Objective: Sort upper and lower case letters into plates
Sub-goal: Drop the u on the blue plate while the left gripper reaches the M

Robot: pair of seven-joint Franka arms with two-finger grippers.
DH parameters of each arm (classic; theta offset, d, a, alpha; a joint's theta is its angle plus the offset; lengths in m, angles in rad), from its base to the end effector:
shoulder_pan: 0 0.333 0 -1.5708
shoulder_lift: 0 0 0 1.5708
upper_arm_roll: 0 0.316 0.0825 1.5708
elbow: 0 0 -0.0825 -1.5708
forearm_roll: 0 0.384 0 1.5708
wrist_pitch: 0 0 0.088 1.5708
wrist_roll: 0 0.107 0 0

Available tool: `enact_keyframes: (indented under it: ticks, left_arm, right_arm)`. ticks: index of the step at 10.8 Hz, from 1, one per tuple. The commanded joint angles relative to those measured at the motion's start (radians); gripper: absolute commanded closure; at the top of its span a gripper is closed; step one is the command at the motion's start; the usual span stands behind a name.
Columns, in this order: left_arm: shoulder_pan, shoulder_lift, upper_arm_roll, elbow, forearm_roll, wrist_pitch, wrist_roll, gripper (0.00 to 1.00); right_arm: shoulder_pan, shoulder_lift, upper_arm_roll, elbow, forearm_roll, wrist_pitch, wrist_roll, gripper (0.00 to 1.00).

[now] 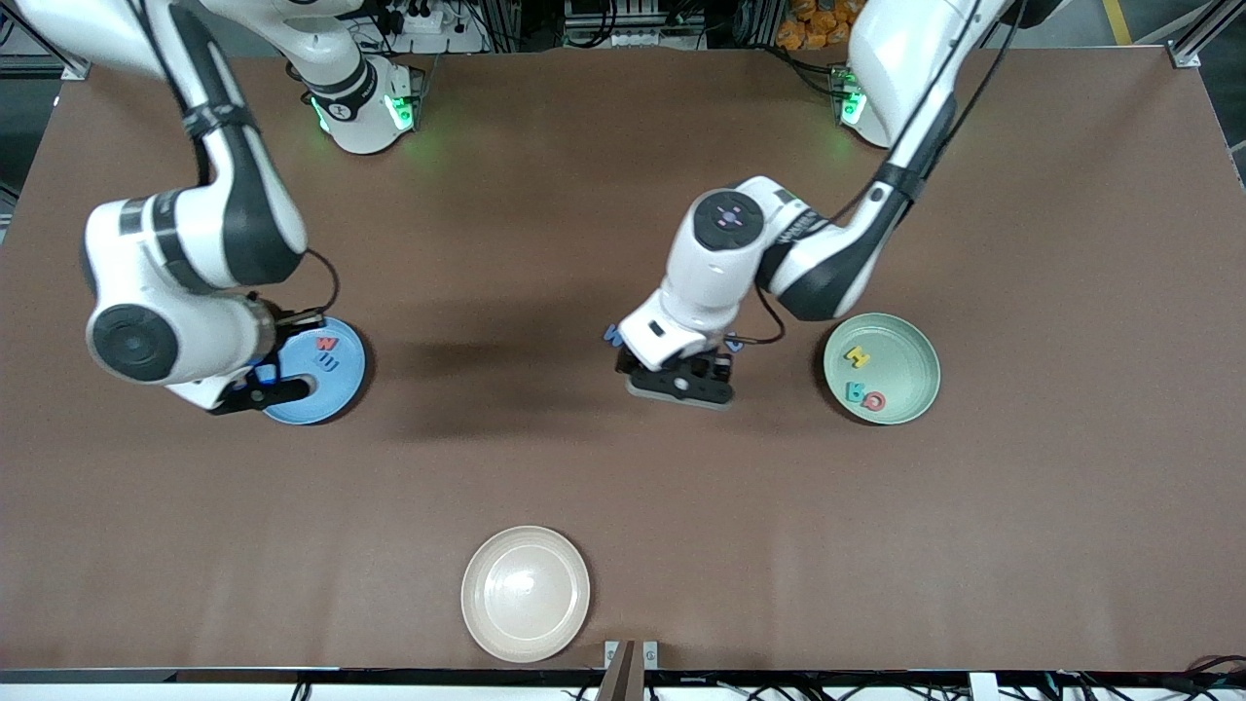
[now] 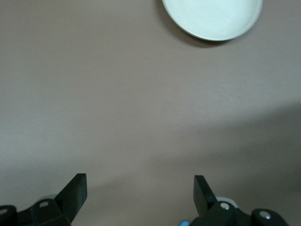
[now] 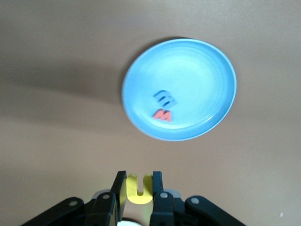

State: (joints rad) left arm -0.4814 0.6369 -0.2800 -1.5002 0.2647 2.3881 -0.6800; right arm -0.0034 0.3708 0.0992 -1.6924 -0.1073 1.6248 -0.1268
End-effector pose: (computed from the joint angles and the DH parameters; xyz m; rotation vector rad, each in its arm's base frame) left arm 0.5594 -0.4762 0.3335 2.9617 -0.2584 0.3631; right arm 0.6019 0.0420 0.3557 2.9841 0.3801 -0.6679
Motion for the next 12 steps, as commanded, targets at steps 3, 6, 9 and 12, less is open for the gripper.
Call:
enact_keyframes:
  ticks: [3, 6, 9, 12]
  left_arm:
    - [-0.072, 0.104, 0.012, -0.024, 0.083, 0.066, -0.075, 0.00]
    - [-0.104, 0.124, 0.007, -0.054, 0.093, 0.066, -0.026, 0.00]
    - [-0.126, 0.127, 0.007, -0.090, 0.093, 0.066, 0.092, 0.00]
    - [-0.131, 0.136, 0.005, -0.115, 0.093, 0.066, 0.123, 0.00]
  right_arm:
    - [-0.017, 0.026, -0.024, -0.139, -0.009, 0.177, -0.122, 0.93]
    - [-0.015, 0.026, -0.032, -0.151, -0.011, 0.196, -0.122, 0.37]
    - [-0.012, 0.014, -0.039, -0.138, -0.009, 0.185, -0.152, 0.00]
    - [0.032, -0.082, -0.073, -0.110, -0.006, 0.159, -0.166, 0.00]
